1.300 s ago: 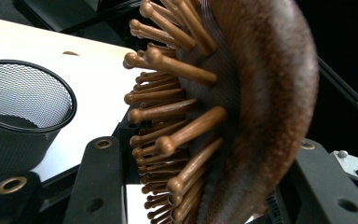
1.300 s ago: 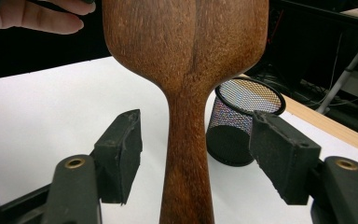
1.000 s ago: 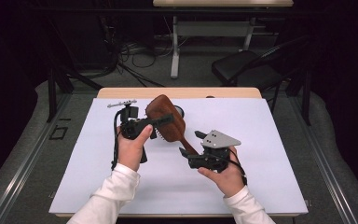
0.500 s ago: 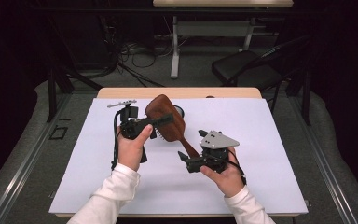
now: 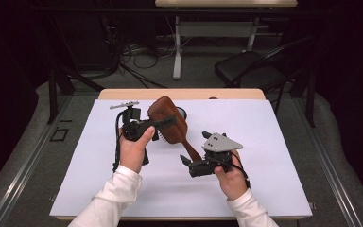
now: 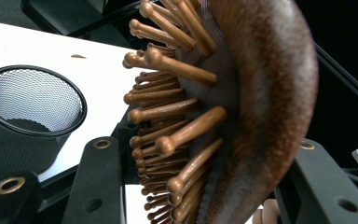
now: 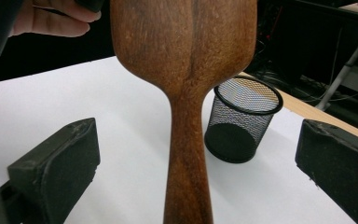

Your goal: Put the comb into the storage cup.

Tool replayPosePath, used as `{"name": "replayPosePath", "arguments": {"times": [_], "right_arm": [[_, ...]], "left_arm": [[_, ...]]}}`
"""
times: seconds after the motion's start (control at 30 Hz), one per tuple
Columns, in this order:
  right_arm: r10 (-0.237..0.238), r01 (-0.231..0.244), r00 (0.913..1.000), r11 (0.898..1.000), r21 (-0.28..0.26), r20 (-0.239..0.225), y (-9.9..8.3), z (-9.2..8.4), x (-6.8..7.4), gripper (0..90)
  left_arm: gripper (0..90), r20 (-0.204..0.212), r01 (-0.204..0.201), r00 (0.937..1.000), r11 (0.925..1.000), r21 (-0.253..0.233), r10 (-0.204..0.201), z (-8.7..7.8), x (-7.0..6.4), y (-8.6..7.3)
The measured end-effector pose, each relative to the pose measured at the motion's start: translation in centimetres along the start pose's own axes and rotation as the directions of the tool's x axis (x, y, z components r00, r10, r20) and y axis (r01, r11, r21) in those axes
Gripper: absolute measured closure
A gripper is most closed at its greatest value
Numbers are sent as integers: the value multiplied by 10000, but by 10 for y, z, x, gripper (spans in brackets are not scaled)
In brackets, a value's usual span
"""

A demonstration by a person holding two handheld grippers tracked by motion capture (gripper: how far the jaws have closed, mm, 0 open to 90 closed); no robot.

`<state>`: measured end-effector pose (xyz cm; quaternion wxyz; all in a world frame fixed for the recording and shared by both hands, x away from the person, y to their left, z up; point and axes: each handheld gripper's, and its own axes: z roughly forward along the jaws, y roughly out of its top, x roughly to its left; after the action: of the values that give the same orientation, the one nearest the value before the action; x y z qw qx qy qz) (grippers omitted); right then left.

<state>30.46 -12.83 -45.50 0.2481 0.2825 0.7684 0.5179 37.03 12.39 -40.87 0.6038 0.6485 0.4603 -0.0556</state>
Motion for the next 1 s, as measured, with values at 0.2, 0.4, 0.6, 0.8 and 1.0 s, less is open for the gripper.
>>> {"name": "replayPosePath", "arguments": {"times": [0.2,0.4,0.6,0.8,1.0], "right_arm": [[-27,27,10000,10000,12,65,0,0,0,0],[-4,4,10000,10000,-4,84,0,0,-1,0],[5,-5,10000,10000,23,74,0,0,-1,0],[25,-25,10000,10000,4,84,0,0,-1,0],[38,-38,9999,10000,7,118,0,0,-2,0]], "left_arm": [[514,-68,-47,10000,9999,-97,46,0,2,1],[513,-108,-57,9999,9999,-99,56,-1,3,1],[512,-114,-54,9999,10000,-73,54,-1,4,2],[511,-101,-83,9999,10000,-47,82,-1,4,2],[511,-120,-128,9998,9999,22,128,-1,3,3]]}}
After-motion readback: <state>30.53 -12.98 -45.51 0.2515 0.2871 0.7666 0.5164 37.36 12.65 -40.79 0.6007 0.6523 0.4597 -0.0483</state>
